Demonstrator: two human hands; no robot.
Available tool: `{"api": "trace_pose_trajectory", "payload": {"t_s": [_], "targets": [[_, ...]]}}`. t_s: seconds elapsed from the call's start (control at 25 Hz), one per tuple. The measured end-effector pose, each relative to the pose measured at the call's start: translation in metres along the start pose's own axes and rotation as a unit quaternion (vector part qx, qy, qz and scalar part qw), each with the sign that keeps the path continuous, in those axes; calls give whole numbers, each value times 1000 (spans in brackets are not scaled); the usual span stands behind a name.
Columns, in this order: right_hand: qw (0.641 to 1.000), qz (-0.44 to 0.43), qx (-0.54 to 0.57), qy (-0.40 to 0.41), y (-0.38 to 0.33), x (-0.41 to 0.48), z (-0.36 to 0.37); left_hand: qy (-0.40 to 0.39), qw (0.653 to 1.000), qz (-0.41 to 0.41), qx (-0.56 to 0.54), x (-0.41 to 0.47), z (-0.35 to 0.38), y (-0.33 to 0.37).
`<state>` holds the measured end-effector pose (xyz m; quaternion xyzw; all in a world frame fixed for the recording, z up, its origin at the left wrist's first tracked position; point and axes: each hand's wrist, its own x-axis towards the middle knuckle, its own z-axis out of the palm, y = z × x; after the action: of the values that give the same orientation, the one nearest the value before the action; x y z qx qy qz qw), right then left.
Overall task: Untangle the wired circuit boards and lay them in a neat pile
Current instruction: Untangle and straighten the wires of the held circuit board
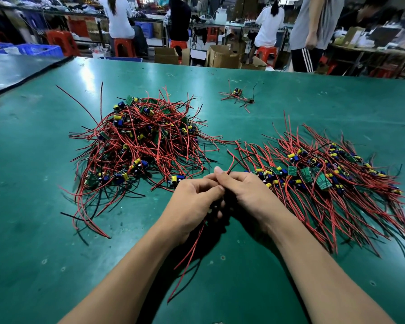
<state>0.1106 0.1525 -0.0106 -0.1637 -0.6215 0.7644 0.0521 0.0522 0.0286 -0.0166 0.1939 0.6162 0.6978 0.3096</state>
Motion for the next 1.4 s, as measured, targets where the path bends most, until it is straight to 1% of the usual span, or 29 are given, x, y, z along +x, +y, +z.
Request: {"api": "trace_pose_trajectory", "payload": {"t_s": [0.08, 0.16, 0.28, 0.4, 0.52, 0.56, 0.6, 0.68, 0.72, 0.76, 0.84, 0.88, 0.92, 1.0, 1.08, 1.2, 1.32, 1.4], "targets": [[1000, -23, -4, 19, 3, 2, -1, 3, 1000, 5, 5, 0, 0, -1], [995, -58, -43, 70, 3, 6, -5, -3, 1000, 7, 15, -1, 0, 0], [972, -131, -128, 147, 2, 12, -14, -22, 999, 13, 35, -3, -1, 2], [944, -192, -169, 209, -1, 17, -20, -35, 999, 6, 41, -4, 0, 4], [925, -209, -204, 243, 2, 22, -21, -33, 999, -3, 36, -3, -1, 5], [925, -199, -212, 245, 4, 22, -20, -29, 999, -4, 32, -2, -1, 4], [934, -184, -191, 241, 5, 22, -18, -24, 999, -5, 28, -2, -1, 4], [968, -146, -55, 196, 5, 21, -12, -9, 1000, -4, 14, -2, 0, 3], [979, -122, 3, 165, 5, 21, -10, -3, 1000, -3, 3, -3, 0, 3], [985, -102, 28, 133, 6, 20, -9, 4, 1000, 1, -6, -2, 1, 3], [995, -71, 5, 72, 10, 18, -5, 19, 1000, 13, -4, -1, 1, 2], [996, -62, -19, 57, 11, 16, -4, 26, 1000, 18, 2, 0, 1, 1], [996, -58, -36, 58, 12, 15, -3, 31, 999, 21, 11, 0, 0, 1], [992, -77, -45, 92, 11, 15, -3, 33, 999, 26, 35, 1, -1, 1], [978, -119, -70, 153, 9, 18, -8, 25, 998, 28, 54, 0, -2, 0], [945, -185, -115, 243, 7, 24, -19, 4, 997, 27, 66, -1, -1, 1], [902, -251, -194, 293, 7, 27, -22, -3, 998, 24, 63, -1, -1, 3], [884, -275, -207, 317, 7, 27, -23, -10, 998, 18, 61, -2, -2, 4]]}}
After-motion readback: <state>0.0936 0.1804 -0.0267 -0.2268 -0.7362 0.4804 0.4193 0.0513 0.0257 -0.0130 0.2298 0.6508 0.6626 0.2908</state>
